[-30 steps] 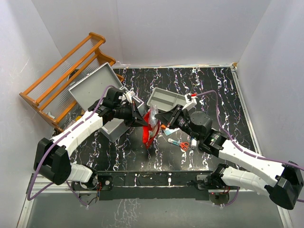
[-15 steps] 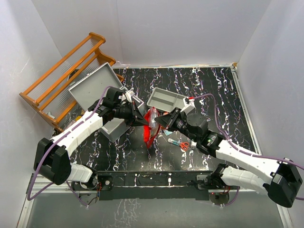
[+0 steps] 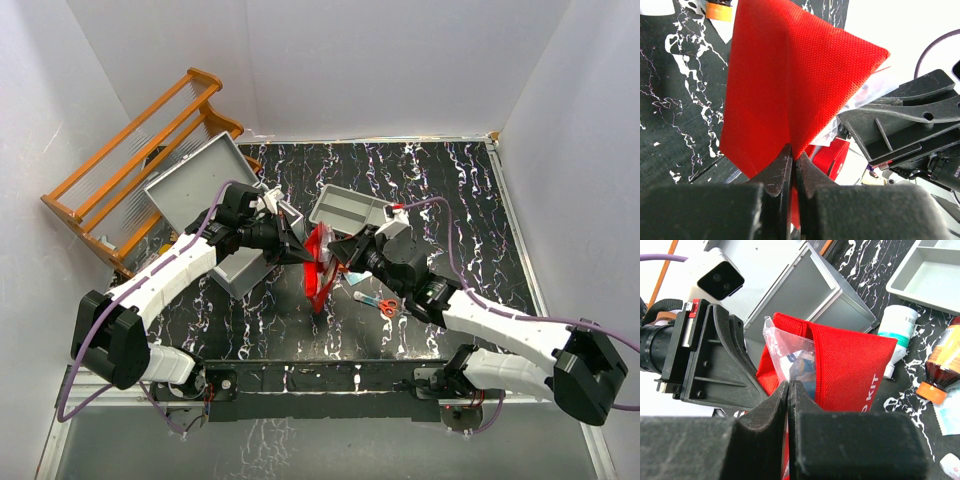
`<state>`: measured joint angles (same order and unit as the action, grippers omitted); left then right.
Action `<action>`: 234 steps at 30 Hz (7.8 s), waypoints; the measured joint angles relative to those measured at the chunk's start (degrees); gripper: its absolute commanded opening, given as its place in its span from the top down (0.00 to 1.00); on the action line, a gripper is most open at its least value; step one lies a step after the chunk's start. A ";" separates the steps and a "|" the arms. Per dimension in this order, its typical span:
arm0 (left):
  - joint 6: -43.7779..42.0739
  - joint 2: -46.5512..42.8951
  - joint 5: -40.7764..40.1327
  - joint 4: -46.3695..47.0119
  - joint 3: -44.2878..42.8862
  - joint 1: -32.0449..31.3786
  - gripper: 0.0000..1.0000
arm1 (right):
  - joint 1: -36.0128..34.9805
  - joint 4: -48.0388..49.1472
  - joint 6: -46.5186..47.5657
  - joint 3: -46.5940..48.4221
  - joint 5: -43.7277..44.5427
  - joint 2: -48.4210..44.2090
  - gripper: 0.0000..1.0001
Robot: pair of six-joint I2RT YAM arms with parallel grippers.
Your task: Organize the medicine kit
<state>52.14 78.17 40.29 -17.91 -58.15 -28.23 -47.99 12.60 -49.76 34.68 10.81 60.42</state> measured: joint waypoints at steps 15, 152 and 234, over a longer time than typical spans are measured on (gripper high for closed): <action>-2.40 0.17 -1.86 -0.61 0.02 0.00 1.00 | 0.00 -7.43 2.64 1.29 0.20 0.07 0.65; -23.45 -1.36 -11.61 -16.79 -0.79 -0.02 1.00 | 14.73 -35.93 25.59 23.34 4.39 38.75 0.64; -18.75 2.21 -4.63 -8.11 1.57 -0.02 1.00 | 8.83 -16.98 2.73 9.81 -17.09 2.73 0.87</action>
<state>33.39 80.38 35.66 -26.02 -56.58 -28.25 -39.16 -4.38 -47.03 44.49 -6.28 63.16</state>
